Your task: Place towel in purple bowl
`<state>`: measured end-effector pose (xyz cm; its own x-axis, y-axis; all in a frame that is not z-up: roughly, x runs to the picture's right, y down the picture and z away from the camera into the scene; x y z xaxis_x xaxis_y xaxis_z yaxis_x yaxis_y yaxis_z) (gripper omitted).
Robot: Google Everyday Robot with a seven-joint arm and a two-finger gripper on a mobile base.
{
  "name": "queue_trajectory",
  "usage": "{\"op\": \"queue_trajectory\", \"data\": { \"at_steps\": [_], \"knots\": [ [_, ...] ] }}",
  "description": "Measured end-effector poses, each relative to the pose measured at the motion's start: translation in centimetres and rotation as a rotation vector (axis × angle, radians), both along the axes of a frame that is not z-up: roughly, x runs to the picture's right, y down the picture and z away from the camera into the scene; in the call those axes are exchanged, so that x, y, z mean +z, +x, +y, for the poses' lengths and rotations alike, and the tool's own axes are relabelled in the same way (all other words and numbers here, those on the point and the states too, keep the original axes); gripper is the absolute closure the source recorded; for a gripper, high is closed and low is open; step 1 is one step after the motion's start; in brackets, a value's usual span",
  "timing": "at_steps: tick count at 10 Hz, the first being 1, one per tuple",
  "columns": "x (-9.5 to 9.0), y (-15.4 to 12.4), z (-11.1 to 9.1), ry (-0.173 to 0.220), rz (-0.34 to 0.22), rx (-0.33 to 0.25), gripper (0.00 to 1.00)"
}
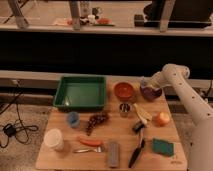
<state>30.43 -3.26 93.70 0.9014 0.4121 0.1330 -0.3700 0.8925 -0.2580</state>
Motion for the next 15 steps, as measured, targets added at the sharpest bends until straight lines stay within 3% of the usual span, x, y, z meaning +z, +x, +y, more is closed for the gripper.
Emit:
{"op": "queue_trajectory", "data": {
  "at_steps": [3, 5, 15],
  "knots": [
    [-0.03, 0.12, 0.05, 0.000, 0.001, 0.001, 0.36],
    [-0.04, 0.13, 0.06, 0.000, 0.001, 0.001, 0.21],
    [-0.05, 0.21, 0.09, 0.000, 0.001, 0.002, 0.20]
  ]
}}
